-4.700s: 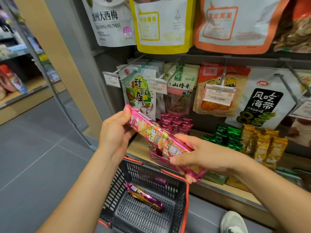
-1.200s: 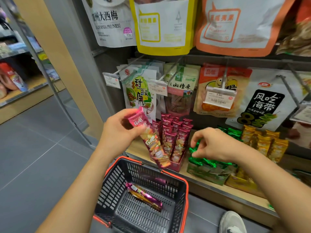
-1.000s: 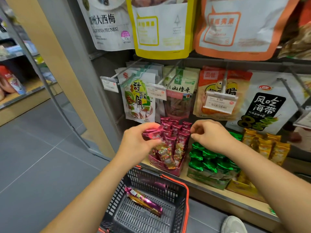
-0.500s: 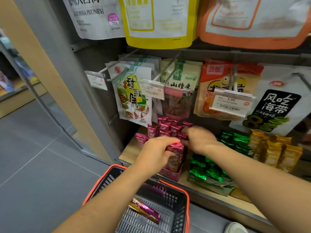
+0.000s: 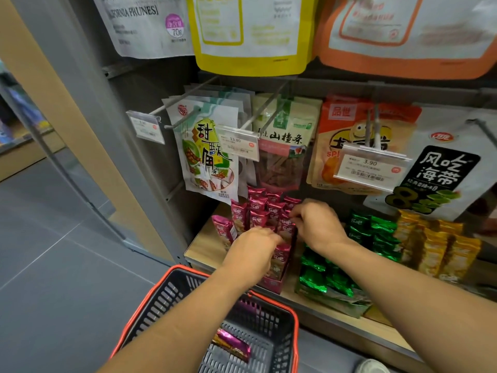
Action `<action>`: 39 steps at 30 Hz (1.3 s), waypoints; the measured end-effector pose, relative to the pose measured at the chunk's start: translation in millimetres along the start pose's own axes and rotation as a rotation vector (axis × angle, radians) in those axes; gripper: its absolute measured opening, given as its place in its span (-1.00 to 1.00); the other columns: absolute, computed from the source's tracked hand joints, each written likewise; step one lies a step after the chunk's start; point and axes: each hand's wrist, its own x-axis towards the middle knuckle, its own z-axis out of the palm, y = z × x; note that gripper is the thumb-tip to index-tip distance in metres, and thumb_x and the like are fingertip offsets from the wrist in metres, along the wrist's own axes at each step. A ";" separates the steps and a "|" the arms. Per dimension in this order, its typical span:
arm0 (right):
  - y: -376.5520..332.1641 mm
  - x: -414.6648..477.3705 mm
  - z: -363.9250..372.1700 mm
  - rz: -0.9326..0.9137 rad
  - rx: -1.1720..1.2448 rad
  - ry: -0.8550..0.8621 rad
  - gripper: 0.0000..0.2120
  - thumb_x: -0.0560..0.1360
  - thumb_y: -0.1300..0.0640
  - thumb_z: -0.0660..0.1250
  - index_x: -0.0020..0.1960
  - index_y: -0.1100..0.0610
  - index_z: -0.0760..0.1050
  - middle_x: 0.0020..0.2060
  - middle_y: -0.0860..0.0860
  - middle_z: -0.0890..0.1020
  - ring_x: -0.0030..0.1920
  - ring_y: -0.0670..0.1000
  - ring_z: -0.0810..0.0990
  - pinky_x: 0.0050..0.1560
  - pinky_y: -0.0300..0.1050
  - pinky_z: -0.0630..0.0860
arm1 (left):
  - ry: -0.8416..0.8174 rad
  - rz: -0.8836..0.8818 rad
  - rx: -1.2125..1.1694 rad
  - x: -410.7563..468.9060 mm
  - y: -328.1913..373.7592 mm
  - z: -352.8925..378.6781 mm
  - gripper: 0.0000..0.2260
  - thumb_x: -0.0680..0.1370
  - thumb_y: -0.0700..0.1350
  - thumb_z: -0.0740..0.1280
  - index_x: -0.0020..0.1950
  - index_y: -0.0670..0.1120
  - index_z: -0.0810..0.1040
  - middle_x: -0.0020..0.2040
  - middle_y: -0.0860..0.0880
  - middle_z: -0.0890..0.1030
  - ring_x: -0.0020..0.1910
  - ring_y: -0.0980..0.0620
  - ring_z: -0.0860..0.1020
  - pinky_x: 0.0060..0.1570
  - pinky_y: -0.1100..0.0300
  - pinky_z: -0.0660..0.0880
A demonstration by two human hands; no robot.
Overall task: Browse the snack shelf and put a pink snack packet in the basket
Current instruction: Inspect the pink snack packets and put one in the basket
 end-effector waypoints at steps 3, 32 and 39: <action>-4.6 1.1 -4.7 0.000 0.042 -0.117 -0.90 0.49 0.15 0.39 -0.04 0.00 0.65 -0.03 0.00 0.64 0.01 0.05 0.61 0.06 -0.06 0.55 | 0.030 0.001 0.065 1.6 3.1 1.6 -0.62 0.50 -0.28 0.32 0.29 -0.01 0.52 0.18 0.00 0.59 0.17 -0.07 0.45 0.10 0.05 0.45; -33.4 -21.2 -47.8 -0.090 -0.403 -0.483 -0.14 0.42 -0.25 0.39 0.53 0.09 0.12 0.51 0.08 0.21 0.50 0.17 0.17 0.40 0.28 0.18 | 0.293 -0.082 -0.010 -52.2 -4.7 -155.8 -0.87 0.50 -0.10 0.42 0.02 0.04 0.71 -0.05 0.09 0.67 0.01 0.00 0.57 0.03 0.04 0.51; -89.2 -75.4 -112.9 -0.189 0.622 -0.802 -0.68 0.60 -0.07 0.23 0.33 -0.09 0.44 0.27 -0.08 0.56 0.25 -0.12 0.54 0.26 -0.18 0.46 | 0.524 -0.369 -0.799 -95.6 -1.8 -193.3 -0.87 0.40 -0.17 0.52 -0.30 0.02 0.65 -0.42 0.10 0.62 -0.46 0.22 0.52 -0.46 0.34 0.45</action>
